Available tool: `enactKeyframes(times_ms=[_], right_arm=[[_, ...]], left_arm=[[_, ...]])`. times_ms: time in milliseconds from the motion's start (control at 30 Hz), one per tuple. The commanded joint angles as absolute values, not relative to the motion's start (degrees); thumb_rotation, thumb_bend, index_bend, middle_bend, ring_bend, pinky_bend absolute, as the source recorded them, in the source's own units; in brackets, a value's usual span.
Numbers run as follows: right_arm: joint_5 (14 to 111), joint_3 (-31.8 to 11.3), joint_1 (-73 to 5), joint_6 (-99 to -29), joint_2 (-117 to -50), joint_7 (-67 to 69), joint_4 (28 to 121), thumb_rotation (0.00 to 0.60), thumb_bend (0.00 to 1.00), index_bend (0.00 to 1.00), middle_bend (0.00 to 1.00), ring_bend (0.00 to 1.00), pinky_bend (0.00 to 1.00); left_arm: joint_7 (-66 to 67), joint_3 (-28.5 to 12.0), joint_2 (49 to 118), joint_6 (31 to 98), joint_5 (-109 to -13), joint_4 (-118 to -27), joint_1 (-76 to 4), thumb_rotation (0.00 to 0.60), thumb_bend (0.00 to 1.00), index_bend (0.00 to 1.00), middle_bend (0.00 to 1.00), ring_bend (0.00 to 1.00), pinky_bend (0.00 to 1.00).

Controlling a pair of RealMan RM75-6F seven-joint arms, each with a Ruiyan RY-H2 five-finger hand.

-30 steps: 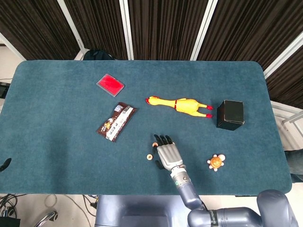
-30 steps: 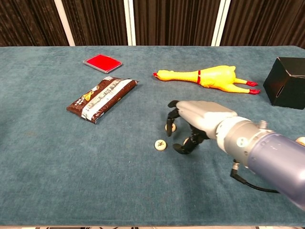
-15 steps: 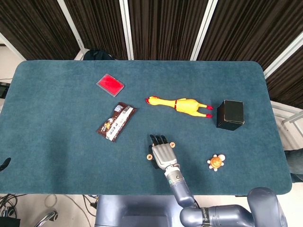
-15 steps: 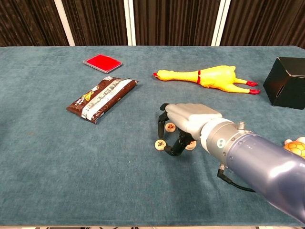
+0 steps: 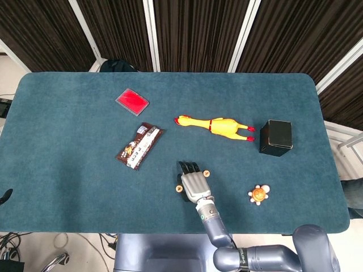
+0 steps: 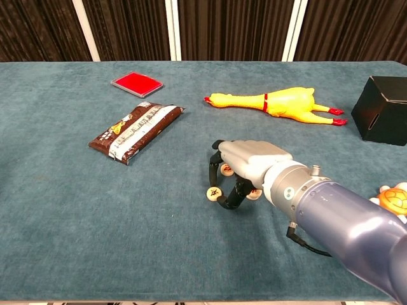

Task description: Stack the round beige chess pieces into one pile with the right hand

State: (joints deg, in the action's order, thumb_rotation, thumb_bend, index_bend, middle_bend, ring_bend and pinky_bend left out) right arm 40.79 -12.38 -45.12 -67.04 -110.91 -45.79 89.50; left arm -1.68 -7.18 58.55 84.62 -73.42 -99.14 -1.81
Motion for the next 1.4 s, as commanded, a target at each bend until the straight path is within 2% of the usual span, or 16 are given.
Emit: enactKeyframes(times_ms=[33, 900, 1167, 1400], right_arm=[[40.67, -12.31, -45.10, -66.98, -110.85, -45.82, 89.50, 0.600, 0.43, 0.44, 0.00, 0.00, 0.00], [41.08, -12.48, -44.95, -67.33, -111.56, -45.13, 89.26, 0.600, 0.43, 0.49, 0.00, 0.00, 0.00], [42.13, -13.49, -44.43, -69.17, -107.96, -45.61, 93.01, 0.600, 0.43, 0.49, 0.00, 0.00, 0.00], [42.79, -12.51, -43.01, -69.51, -103.33, -44.93, 97.02, 0.600, 0.43, 0.49, 0.00, 0.00, 0.00]], left_arm=[[-1.69, -7.19, 58.57, 84.63, -73.41, -99.11, -1.81, 0.600, 0.19, 0.12, 0.00, 0.00, 0.09], [-1.67, -7.24, 58.56, 84.68, -73.33, -99.15, -1.79, 0.600, 0.19, 0.12, 0.00, 0.00, 0.09], [-1.44, -7.13, 58.61, 84.69, -73.48, -99.07, -1.80, 0.600, 0.19, 0.12, 0.00, 0.00, 0.09], [-1.17, -7.08, 58.71, 84.89, -73.56, -99.14, -1.73, 0.600, 0.19, 0.12, 0.00, 0.00, 0.09]])
